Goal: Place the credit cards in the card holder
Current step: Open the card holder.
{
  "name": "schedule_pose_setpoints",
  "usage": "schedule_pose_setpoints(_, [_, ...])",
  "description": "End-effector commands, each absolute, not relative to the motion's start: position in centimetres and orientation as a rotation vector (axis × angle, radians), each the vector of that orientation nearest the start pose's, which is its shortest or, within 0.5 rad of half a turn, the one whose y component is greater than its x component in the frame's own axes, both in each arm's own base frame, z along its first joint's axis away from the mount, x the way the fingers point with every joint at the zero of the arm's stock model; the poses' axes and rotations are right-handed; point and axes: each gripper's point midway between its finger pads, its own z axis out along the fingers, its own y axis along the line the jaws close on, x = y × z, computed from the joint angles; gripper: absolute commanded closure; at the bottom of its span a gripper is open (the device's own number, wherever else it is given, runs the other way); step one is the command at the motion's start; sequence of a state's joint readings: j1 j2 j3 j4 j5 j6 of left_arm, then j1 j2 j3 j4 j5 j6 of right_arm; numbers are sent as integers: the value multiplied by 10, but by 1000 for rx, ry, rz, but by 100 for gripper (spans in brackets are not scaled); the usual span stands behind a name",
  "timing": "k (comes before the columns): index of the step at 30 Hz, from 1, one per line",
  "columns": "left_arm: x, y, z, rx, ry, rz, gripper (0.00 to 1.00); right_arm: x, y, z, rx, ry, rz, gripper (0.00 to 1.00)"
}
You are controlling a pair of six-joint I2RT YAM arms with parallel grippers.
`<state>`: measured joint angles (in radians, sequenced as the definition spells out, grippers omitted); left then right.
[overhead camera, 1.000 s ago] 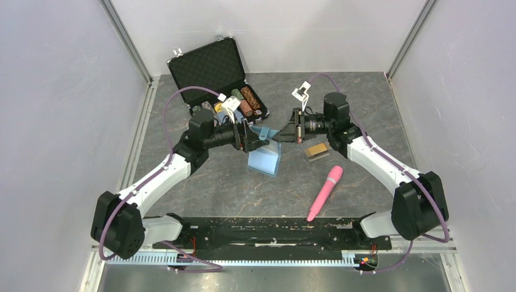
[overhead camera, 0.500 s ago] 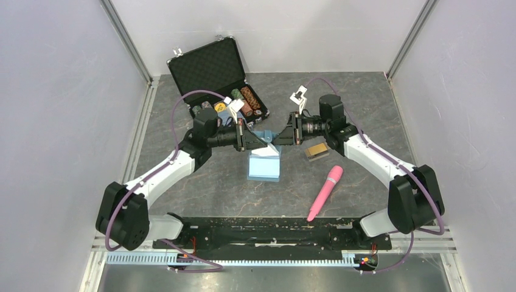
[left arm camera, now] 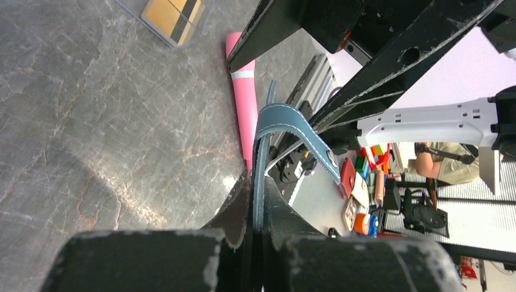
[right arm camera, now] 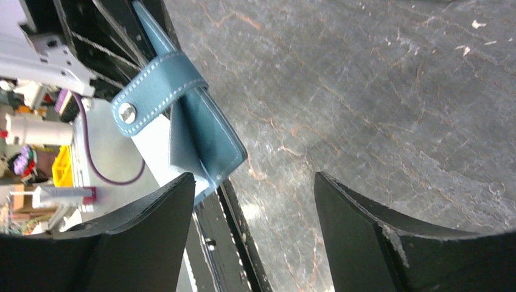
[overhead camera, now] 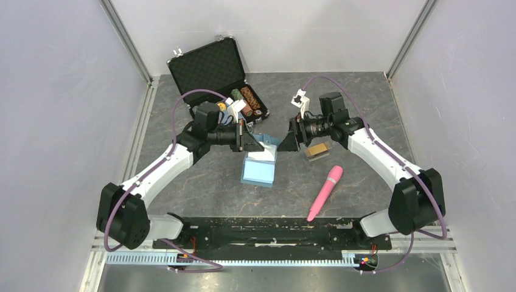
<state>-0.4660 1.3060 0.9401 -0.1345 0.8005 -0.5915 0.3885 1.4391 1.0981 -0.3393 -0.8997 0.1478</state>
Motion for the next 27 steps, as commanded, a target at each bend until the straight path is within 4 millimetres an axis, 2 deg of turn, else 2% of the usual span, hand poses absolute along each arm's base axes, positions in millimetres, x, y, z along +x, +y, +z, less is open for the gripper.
schedule_pose_setpoints(1, [230,-278,227,521,2226,-1464,98,252,256,210,-937,2067,1270,25])
schedule_pose_setpoints(12, [216,-280,233,605,2232,-1529,98,231,272,225,-1056,1952,1421,21])
schedule_pose_setpoints(16, [213,-284,236,627,2225,-1549,97,220,288,228,-1109,1921,1482,20])
schedule_pose_setpoints(19, [210,-287,238,644,2223,-1573,96,212,302,221,-1155,1938,1498,25])
schedule_pose_setpoints(22, [209,-287,239,650,2217,-1578,94,209,313,213,-1167,1956,1511,39])
schedule_pose_setpoints(25, [208,-288,243,655,2201,-1583,91,212,316,210,-1161,1962,1523,69])
schedule_pose_setpoints(27, [209,-287,244,647,2195,-1576,86,215,317,209,-1157,1968,1519,99])
